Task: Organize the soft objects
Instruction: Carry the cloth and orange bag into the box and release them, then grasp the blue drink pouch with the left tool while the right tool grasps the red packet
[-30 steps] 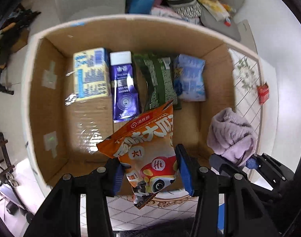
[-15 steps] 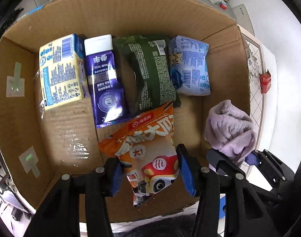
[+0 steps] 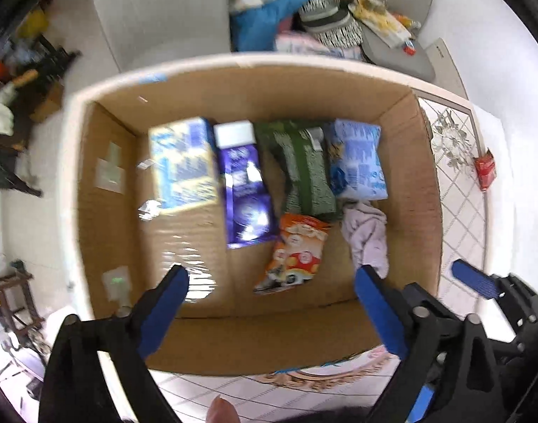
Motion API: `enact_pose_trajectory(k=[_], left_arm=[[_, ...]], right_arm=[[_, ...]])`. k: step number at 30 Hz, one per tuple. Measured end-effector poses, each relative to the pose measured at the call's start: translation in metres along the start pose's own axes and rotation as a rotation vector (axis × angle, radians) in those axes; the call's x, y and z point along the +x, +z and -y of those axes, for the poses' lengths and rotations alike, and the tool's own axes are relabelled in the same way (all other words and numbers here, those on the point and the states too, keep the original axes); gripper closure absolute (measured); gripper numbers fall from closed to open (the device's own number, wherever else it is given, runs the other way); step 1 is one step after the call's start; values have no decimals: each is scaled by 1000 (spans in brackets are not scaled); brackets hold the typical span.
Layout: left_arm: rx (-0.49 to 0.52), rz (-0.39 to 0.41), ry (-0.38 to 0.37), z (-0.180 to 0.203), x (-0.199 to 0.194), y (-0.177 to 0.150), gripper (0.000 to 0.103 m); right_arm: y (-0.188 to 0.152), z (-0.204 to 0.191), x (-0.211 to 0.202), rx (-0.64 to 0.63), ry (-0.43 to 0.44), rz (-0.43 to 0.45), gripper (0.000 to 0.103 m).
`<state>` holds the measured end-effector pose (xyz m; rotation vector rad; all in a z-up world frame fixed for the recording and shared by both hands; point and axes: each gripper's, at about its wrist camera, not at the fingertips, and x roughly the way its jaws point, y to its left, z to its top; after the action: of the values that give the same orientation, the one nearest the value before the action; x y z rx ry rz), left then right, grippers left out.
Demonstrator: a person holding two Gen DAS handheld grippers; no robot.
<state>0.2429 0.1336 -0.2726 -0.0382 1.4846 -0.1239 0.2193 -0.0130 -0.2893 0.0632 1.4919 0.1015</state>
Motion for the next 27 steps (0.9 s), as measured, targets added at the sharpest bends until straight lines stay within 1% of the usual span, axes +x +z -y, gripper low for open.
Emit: enact_pose_trajectory(k=[1,3,5,6,8,9,10,13,15,18,21,22,23,25,27], left_arm=[[-7,12,26,0,-4,-3,5],[-7,58,53,-1,-16,-14,5],[-8,80,79,-3,-23,-24,5],[-15,93,88,-5,-27,-30,5],[-34,112,93,-10,-36,-40,4],[-44,120,93,-11,-39,-44,1],[-53,130,98,-11,-42,-49,0],[-70,182,136,-10,-58,-62,0],[-79,214,151,-7,-71,-70,0],[-87,249,137,0,-88,-76,0],[-70,265,115,20,-101,-75,0],[-62,265,112,27,-103,-74,0],[-36,261,104,42,-106,-69,0],[13,262,88,66,-111,-61,0],[79,270,94,103,-112,-47,0]], right_arm=[[-2,0,-3,-4,-9,2,32],[-8,-2,-9,-14,-18,10,30],[-14,-6,-17,-28,-32,25,21],[-18,-7,-20,-35,-44,35,20],[-24,-10,-25,-43,-45,40,9],[-27,-10,-27,-41,-41,41,7],[-31,-10,-30,-42,-41,47,5],[-42,-11,-41,-47,-61,81,5],[-49,-10,-52,-50,-48,104,5],[-57,-8,-68,-61,-12,121,5],[-64,2,-83,-53,34,142,5],[-66,11,-89,-35,55,150,5],[-67,19,-93,-21,66,155,5],[-69,45,-102,23,87,162,4],[-70,79,-110,80,100,170,4]])
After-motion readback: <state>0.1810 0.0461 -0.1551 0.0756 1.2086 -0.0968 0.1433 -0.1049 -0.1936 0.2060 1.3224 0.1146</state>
